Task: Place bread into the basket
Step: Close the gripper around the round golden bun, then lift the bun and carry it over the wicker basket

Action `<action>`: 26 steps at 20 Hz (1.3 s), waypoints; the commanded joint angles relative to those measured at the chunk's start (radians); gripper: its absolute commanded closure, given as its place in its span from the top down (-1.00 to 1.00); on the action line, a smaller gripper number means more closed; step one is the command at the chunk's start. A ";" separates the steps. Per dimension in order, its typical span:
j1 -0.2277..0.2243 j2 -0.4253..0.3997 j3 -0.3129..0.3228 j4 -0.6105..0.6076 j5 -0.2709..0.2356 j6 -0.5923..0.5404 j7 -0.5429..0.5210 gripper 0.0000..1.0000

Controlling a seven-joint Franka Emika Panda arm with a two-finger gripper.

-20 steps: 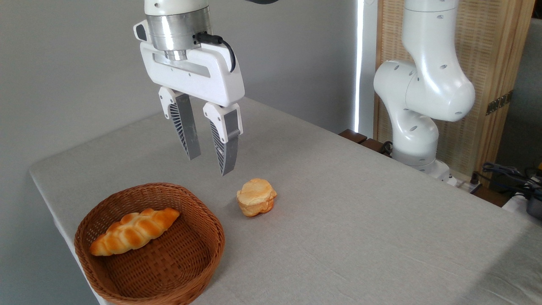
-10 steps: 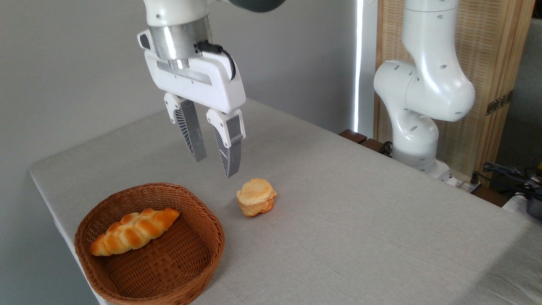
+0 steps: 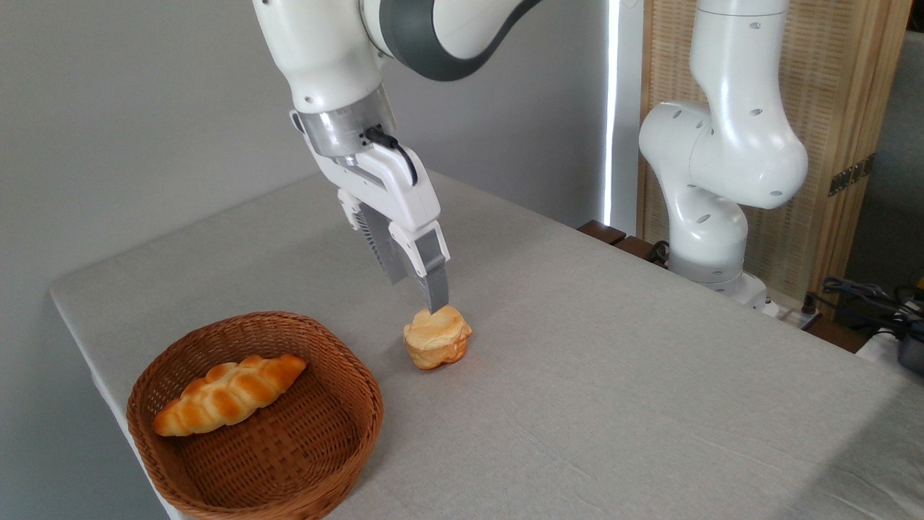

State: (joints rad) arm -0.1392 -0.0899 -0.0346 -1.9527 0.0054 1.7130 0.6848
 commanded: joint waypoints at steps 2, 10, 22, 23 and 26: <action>-0.031 -0.033 0.009 -0.145 -0.013 0.126 0.070 1.00; -0.065 -0.022 0.010 -0.258 -0.015 0.260 0.082 1.00; -0.062 -0.019 0.019 -0.255 -0.010 0.257 0.102 0.22; -0.062 -0.019 0.021 -0.253 -0.010 0.258 0.102 0.22; -0.062 -0.021 0.021 -0.253 -0.010 0.257 0.102 0.22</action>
State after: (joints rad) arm -0.1969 -0.0954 -0.0280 -2.1954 0.0054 1.9552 0.7585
